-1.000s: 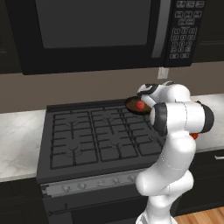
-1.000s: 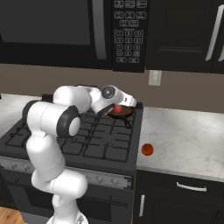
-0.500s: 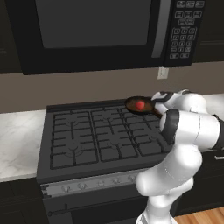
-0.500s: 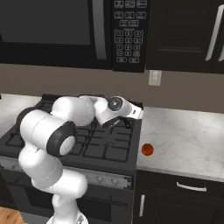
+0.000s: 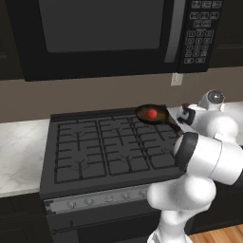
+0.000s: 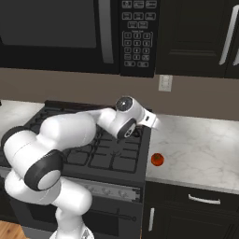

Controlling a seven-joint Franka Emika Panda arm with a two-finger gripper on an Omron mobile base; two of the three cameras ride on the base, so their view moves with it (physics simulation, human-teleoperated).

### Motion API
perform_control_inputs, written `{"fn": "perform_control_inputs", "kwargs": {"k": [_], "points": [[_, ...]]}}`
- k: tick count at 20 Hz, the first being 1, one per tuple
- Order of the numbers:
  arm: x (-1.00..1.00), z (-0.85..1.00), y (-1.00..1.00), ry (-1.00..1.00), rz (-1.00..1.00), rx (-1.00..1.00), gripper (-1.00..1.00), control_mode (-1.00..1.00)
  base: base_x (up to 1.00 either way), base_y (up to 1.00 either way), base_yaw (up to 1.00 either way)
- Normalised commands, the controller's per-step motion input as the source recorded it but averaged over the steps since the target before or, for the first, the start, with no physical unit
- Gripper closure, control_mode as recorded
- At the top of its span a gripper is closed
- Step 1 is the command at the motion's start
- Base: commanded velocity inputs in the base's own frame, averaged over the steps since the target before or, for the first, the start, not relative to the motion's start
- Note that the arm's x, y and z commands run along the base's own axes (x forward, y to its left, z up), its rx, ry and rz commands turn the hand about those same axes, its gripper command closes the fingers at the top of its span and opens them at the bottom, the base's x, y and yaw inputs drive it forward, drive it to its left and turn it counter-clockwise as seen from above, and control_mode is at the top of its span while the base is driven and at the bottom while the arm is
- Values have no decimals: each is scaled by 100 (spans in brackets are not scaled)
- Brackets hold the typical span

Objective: Place the pan on the rear right burner on the stove. Then place the tomato and the onion in the pan and turn on the rear right burner.

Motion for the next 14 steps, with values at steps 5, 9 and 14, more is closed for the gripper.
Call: {"fn": "perform_control_inputs", "kwargs": {"k": [5, 9, 14], "points": [[-18, 38, -24, 28, -9, 12, -100, -100, 0, 0, 0], [-23, 0, -19, 29, -6, 16, -100, -100, 0, 0, 0], [-28, -1, -10, 23, -5, 15, -100, -100, 0, 0, 0]]}}
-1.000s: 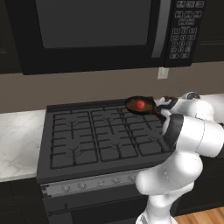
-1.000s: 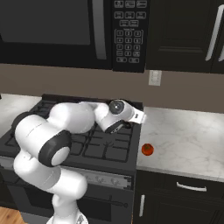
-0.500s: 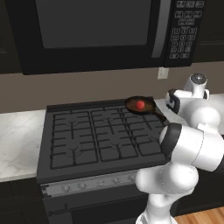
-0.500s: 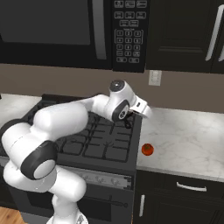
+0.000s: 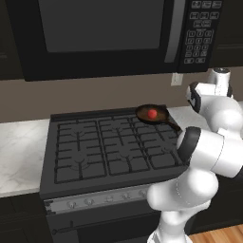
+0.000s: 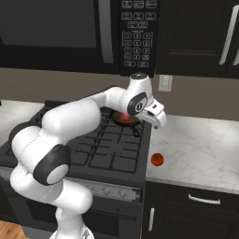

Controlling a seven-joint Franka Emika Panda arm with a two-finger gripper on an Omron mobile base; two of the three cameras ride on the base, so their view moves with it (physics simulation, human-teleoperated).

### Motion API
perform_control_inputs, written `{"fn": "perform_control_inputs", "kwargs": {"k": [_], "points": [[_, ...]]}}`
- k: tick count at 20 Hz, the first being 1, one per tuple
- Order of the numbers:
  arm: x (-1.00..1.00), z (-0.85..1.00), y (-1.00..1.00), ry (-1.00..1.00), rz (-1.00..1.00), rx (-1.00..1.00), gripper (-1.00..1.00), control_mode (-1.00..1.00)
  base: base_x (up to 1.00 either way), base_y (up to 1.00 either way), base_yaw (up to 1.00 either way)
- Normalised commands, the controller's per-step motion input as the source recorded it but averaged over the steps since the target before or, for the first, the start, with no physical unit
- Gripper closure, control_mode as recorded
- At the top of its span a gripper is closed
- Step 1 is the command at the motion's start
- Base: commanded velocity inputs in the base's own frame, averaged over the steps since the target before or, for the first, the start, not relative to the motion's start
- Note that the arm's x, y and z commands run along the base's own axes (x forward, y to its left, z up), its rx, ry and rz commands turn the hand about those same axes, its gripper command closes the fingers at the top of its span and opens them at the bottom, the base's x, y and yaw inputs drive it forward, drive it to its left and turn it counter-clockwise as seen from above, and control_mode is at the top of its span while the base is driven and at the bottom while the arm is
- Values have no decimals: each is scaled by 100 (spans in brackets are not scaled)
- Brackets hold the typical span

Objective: Place the pan on the rear right burner on the stove. Then place the tomato and the onion in the pan and turn on the rear right burner.

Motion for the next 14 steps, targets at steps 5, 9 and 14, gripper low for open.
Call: {"fn": "perform_control_inputs", "kwargs": {"k": [5, 9, 14], "points": [[-37, -25, -2, 5, -4, 3, -100, -100, 0, 0, 0], [-32, -36, -1, 0, -3, 0, -100, -100, 0, 0, 0], [-11, -26, -2, 0, -1, 0, -100, -100, 0, 0, 0]]}}
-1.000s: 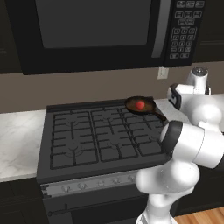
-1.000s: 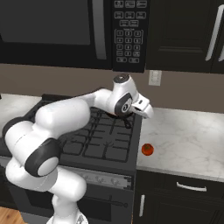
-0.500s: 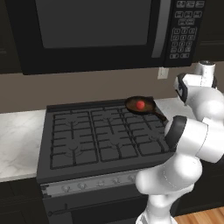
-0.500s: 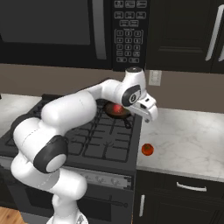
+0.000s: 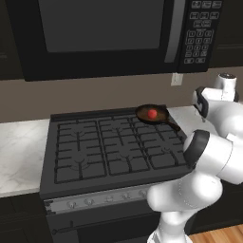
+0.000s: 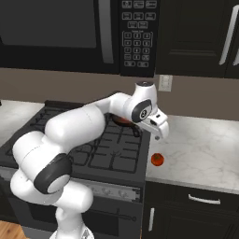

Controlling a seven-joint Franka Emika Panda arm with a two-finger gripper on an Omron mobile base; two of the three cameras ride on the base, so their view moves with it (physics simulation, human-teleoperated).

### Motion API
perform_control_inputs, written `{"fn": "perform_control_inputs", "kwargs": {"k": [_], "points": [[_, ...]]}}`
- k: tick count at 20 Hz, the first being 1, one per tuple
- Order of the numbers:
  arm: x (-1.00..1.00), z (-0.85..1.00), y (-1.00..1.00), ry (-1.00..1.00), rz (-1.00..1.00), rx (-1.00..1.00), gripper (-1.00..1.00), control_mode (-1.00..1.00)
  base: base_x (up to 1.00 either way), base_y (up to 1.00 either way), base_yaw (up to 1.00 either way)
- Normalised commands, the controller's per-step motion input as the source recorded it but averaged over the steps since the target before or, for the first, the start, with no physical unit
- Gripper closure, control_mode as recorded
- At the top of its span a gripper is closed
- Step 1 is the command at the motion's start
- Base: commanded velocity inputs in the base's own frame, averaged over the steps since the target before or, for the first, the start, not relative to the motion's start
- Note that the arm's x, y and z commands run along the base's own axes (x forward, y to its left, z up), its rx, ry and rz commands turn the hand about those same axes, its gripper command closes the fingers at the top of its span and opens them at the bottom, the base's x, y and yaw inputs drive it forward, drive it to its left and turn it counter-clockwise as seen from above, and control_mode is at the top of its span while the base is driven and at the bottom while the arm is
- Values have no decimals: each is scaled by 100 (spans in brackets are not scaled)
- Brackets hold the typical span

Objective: Place the pan on the rear right burner on the stove. Then place the tomato and the onion in the pan and turn on the rear right burner.

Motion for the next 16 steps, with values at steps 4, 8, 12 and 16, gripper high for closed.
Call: {"fn": "perform_control_inputs", "kwargs": {"k": [4, 8, 12, 16], "points": [[0, -19, -5, 0, 0, 0, -100, -100, 0, 0, 0], [0, -21, -13, 0, 0, 0, -100, -100, 0, 0, 0], [0, -24, -17, 0, 0, 0, -100, -100, 0, 0, 0], [0, -23, -8, 0, 0, 0, -100, -100, 0, 0, 0]]}}
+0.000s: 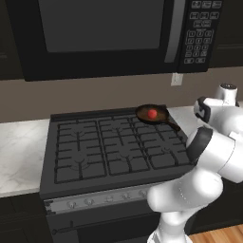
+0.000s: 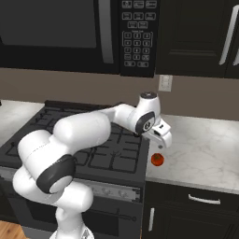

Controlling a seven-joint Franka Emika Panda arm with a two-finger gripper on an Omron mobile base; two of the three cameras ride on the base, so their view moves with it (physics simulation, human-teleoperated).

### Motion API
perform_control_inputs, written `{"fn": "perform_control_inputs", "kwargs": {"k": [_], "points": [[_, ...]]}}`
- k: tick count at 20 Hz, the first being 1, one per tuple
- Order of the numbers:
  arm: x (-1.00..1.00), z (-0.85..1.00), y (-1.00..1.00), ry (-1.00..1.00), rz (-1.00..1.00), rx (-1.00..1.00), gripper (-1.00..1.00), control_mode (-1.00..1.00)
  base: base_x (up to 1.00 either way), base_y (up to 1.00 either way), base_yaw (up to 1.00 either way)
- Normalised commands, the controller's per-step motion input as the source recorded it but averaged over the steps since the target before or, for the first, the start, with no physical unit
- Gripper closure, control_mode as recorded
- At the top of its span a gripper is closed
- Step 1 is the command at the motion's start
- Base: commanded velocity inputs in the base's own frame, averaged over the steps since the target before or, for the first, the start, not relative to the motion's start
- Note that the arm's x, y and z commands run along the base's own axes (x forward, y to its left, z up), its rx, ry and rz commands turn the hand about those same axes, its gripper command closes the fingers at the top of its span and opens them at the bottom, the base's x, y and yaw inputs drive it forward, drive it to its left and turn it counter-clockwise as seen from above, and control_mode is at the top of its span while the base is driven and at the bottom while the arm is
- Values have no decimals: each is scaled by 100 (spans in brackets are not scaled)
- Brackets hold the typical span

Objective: Place the pan on the rear right burner on the stove. Then place the tomato and the onion in the pan and turn on the rear right burner.

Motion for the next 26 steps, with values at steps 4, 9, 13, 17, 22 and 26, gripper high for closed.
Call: {"fn": "perform_control_inputs", "kwargs": {"k": [4, 9, 13, 17, 22, 26], "points": [[0, -21, -6, 0, 0, 0, -100, -100, 0, 0, 0], [2, -19, -9, 0, 0, 0, -100, -100, 0, 0, 0], [6, -17, -8, 0, 0, 0, -100, -100, 0, 0, 0], [13, -14, -5, 0, 0, 0, -100, -100, 0, 0, 0], [7, -11, 0, 0, 0, 0, -100, -100, 0, 0, 0], [2, -16, 0, 0, 0, 0, -100, -100, 0, 0, 0]]}}
